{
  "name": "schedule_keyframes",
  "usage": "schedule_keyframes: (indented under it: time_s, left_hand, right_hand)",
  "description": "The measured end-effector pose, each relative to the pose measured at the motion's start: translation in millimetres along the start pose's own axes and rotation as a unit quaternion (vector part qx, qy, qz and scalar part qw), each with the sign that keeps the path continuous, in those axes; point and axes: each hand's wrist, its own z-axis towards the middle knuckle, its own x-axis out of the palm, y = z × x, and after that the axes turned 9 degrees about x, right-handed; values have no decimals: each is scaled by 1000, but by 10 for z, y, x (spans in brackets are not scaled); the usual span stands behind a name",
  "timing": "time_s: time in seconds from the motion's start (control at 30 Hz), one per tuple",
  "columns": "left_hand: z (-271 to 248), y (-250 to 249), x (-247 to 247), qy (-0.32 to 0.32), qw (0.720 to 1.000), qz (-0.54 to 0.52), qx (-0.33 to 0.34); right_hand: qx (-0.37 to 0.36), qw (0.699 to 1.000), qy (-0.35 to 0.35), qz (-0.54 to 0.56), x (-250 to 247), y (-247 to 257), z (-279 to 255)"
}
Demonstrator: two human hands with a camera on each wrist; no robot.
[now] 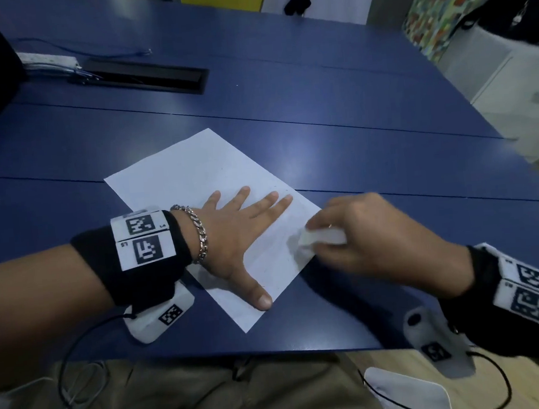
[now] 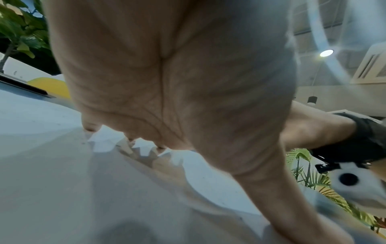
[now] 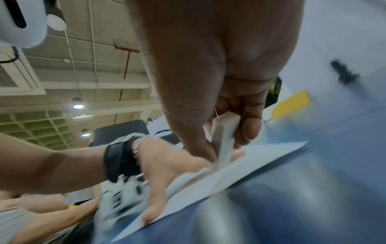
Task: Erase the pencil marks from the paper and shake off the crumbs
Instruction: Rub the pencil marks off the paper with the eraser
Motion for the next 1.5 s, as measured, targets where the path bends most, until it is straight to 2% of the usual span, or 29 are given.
schedule_keyframes:
  time_s: [0.07, 0.2, 0.33, 0.5, 0.67, 0.77, 0.93, 1.07, 1.27, 1.4, 1.5]
  left_hand:
    - [-70, 52, -21, -17, 999, -29, 17]
    - [-312, 260, -126, -43, 996, -70, 46]
    - [-510, 460, -156, -37, 994, -101, 21]
    - [-463, 435, -34, -3, 999, -36, 11]
    - [-398, 215, 77, 11, 1000, 6, -10]
    - [-398, 69, 100, 16, 999, 27, -10]
    - [-282, 7, -17, -36, 999, 9, -1]
    - [-172, 28, 24, -10, 999, -17, -36]
    - [-126, -23, 110, -10, 999, 4, -51]
    - [-102, -20, 138, -12, 998, 15, -52]
    - [-95, -14, 137, -7, 998, 15, -53]
  right_hand:
    - [46, 997, -54, 39, -119, -147, 3]
    - [91, 988, -100, 78, -283, -338, -90]
    - [120, 981, -113, 103, -351, -381, -156]
    - [87, 989, -56, 104, -184, -179, -183]
    - [18, 1000, 3, 18, 127, -7, -152]
    - [10, 999, 29, -21, 195, 39, -185]
    - [-1, 999, 40, -34, 104, 75, -156]
    - [-2, 999, 42, -21, 123, 161, -23]
    - [-5, 999, 31, -23, 147, 177, 78]
    - [-76, 990, 108, -47, 144, 359, -74]
    - [-60, 991, 105, -56, 101, 293, 42]
